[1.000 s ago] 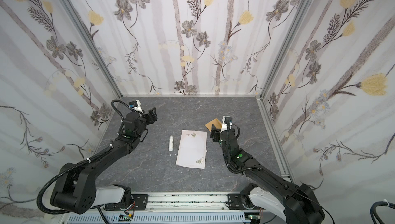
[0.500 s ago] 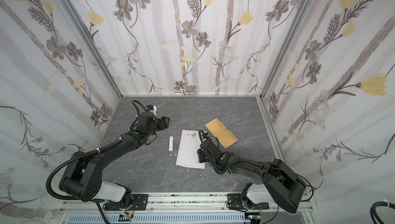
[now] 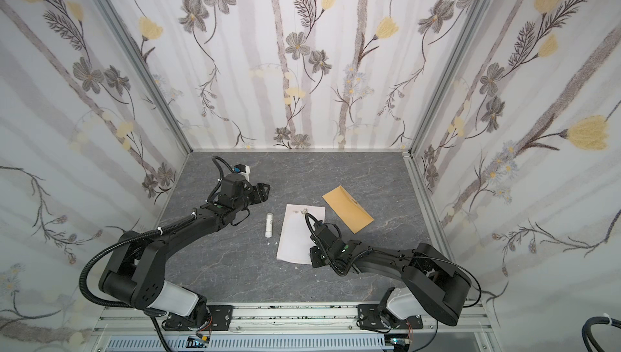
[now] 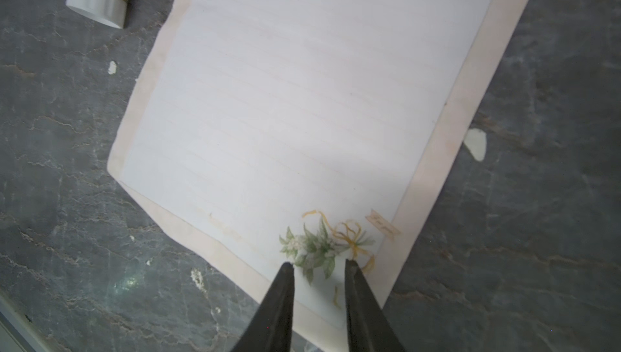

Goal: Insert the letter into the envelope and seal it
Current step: 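Move the right gripper onto the letter while the left approaches its far edge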

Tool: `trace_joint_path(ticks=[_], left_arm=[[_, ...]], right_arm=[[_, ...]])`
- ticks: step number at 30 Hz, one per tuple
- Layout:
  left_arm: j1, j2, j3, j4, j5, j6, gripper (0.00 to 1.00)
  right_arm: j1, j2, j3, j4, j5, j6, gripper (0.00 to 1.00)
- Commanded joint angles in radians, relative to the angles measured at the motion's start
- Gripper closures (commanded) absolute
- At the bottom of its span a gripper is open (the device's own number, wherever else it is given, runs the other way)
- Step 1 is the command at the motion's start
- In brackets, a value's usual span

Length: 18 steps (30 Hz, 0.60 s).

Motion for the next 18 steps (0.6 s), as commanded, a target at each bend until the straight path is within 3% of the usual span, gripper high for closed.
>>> trace_joint_path(ticks=[1,9,18], left_arm=[[-0.001,0.005,0.01,0.004,-0.001,-0.006,0.27],[-0.002,-0.006,0.014,-0.017,0.008,-0.004,0.27],[-0.013,-0.024,0.001,-0.066,0.013,0.002,0.29]], right_arm=[[0.001,0.016,0.006,-0.052,0.008,0.015,0.72],[-0.008,0.072,0.043,-0.156,0.098,0.027,0.77],[-0.076,0.012,0.056,-0.243,0.16,0.007,0.77]])
